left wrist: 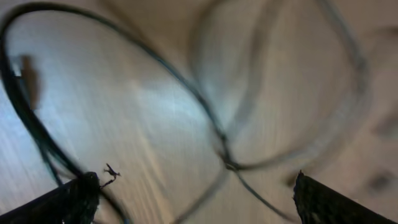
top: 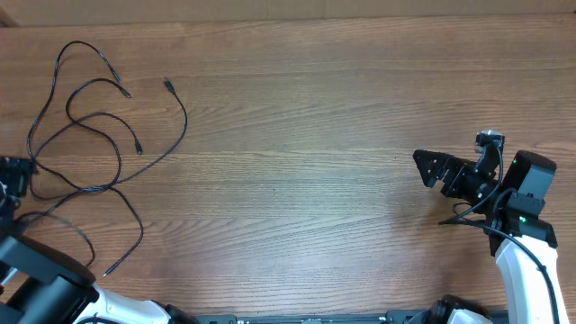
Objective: Untangle cables
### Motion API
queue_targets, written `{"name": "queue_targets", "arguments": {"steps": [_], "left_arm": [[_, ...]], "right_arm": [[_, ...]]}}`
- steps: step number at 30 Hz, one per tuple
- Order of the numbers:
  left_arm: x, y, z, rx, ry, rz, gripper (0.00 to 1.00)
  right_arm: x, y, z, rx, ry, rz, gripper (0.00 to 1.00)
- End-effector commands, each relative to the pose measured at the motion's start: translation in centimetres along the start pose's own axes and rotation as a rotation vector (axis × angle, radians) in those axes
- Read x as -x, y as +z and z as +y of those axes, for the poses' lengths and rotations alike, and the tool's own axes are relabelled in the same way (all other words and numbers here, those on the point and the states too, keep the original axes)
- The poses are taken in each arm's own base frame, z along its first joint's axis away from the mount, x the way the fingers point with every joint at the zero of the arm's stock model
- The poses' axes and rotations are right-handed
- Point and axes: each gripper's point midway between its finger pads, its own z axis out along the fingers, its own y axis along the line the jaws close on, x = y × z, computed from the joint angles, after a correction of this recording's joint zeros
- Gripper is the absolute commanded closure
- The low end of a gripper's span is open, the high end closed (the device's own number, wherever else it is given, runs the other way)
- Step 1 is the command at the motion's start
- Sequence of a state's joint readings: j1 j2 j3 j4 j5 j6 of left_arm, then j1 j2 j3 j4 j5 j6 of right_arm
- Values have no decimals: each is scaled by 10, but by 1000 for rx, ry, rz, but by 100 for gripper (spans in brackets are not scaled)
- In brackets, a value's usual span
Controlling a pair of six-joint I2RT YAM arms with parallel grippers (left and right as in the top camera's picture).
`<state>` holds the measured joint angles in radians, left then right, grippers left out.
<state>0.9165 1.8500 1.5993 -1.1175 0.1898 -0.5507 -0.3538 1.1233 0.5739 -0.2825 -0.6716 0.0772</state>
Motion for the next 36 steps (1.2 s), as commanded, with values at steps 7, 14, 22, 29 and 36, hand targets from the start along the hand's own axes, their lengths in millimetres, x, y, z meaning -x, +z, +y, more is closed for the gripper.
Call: {"name": "queue_targets", "arguments": {"steps": [7,14,22,29,36], "left_arm": [[11,-132,-54,-218,200,-225,0],[-53,-269,-92,-550,409,-426,1],[-163,-299,-114,-669,887,-396,0],[-259,-273,-115,-617,1197,-186,0],[-326,-259,-115,-559,1441,-123,0]], "right_arm": [[5,-2,-2,-12,-12,-14,0],[8,-2,-2,-10,-21,-25,0],[8,-2,-1,-10,-18,-22,0],[7,-2,0,1,-10,-20,0],[5,-2,0,-1,-3,-12,0]]}}
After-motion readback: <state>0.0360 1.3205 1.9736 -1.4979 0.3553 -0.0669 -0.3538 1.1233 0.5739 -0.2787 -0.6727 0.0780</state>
